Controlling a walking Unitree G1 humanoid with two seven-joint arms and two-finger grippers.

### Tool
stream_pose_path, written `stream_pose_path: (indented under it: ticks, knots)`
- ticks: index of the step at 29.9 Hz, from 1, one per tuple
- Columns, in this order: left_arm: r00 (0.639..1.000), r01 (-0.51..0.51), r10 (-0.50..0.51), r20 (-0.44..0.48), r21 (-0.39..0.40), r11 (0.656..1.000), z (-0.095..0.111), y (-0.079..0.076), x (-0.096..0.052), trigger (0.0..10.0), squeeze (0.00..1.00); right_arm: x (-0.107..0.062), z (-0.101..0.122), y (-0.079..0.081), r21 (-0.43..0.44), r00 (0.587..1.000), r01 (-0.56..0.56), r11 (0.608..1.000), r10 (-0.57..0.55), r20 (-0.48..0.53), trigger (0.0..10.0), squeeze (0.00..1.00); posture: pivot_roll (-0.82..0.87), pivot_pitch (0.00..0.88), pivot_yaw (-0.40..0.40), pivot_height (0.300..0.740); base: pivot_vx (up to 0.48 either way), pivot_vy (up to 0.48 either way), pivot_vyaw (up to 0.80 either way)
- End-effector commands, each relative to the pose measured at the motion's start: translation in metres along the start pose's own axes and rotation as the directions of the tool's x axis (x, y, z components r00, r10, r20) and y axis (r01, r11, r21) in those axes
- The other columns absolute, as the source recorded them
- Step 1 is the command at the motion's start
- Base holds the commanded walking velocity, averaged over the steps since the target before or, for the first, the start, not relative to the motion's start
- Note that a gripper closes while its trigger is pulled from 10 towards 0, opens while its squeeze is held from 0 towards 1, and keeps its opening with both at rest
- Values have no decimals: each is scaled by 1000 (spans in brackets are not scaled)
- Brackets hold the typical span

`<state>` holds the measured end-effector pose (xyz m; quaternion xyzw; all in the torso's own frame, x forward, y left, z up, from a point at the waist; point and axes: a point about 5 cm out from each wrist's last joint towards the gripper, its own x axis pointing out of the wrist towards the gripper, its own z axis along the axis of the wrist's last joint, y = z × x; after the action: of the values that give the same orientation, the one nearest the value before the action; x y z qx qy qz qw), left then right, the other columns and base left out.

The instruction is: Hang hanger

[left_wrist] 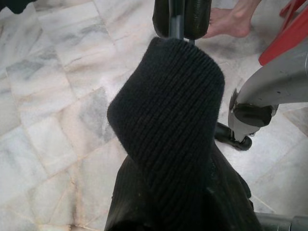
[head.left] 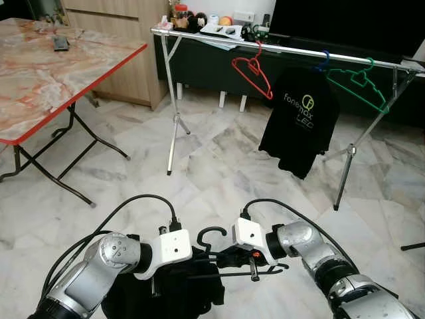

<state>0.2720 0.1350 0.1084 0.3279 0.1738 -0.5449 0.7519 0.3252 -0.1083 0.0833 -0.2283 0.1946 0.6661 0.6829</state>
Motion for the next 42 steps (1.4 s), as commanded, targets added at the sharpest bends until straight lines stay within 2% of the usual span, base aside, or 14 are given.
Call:
stream_pose_path:
  ticks: [1, 5, 6, 7, 8, 18, 30, 33, 35, 36, 37, 38, 39, 42]
  knots:
    - [999, 11, -13, 38, 57, 998, 14, 0, -2, 10000, 0, 2, -6, 3, 18, 1000, 0, 1000, 0, -15, 0, 0, 204, 102, -82, 740, 0, 0, 0]
    - [996, 55, -59, 68, 51, 997, 18, -3, -3, 10000, 0, 2, -6, 4, 18, 1000, 0, 1000, 1, -14, 0, 0, 203, 103, -82, 740, 0, 0, 0]
    - [994, 71, -75, 74, 49, 996, 18, -5, -3, 10000, 643, 3, -6, 4, 18, 1000, -1, 1000, 2, -14, 0, 0, 203, 103, -82, 740, 0, 0, 0]
    - [993, 81, -85, 79, 49, 995, 19, -6, -4, 10000, 859, 3, -6, 4, 18, 1000, -2, 1000, 2, -13, 0, 0, 203, 103, -83, 740, 0, 0, 0]
    - [991, 94, -98, 86, 45, 995, 21, -7, -4, 10000, 1000, 3, -6, 4, 18, 1000, 1, 1000, 0, -12, 0, 0, 203, 103, -83, 740, 0, 0, 0]
    - [992, 89, -94, 84, 63, 994, 25, -3, -5, 10000, 1000, 8, -7, 6, 32, 1000, 30, 999, -31, 7, 0, 0, 203, 102, -85, 740, 0, 0, 0]
    - [993, 83, -88, 81, 65, 994, 27, -3, -8, 10000, 1000, 7, -5, -2, 56, 976, 205, 977, -209, 64, 0, 0, 205, 97, -85, 740, 0, 0, 0]
    - [997, -5, -1, 76, 69, 998, 25, 6, -4, 10000, 1000, 7, -3, -4, 79, 966, 233, 969, -240, 92, 0, 0, 202, 91, -80, 740, 0, 0, 0]
    - [995, -34, 31, 98, 36, 999, 24, 9, -2, 10000, 1000, 7, -4, -4, 78, 967, 233, 969, -239, 91, 0, 0, 200, 90, -79, 740, 0, 0, 0]
    - [992, -31, 30, 119, 2, 1000, 23, 7, 0, 4902, 1000, 7, -5, -3, 78, 967, 231, 970, -237, 90, 0, 0, 197, 87, -78, 740, 0, 0, 0]
    - [992, -31, 30, 119, 2, 1000, 23, 7, 0, 4902, 1000, 7, -5, -3, 78, 967, 231, 970, -237, 90, 0, 0, 197, 87, -78, 740, 0, 0, 0]
    - [993, -28, 27, 115, 4, 1000, 21, 5, 0, 0, 1000, 7, -6, -2, 77, 968, 229, 970, -235, 87, 0, 0, 197, 87, -78, 740, 0, 0, 0]
    - [993, -16, 16, 116, -3, 1000, 20, 3, 0, 0, 0, 7, -7, -2, 77, 969, 226, 971, -232, 84, 0, 0, 196, 87, -78, 740, 0, 0, 0]
    - [992, 2, 1, 130, -21, 1000, 20, -1, 0, 0, 0, 7, -8, 0, 76, 971, 219, 973, -225, 78, 0, 0, 197, 88, -79, 740, 0, 0, 0]
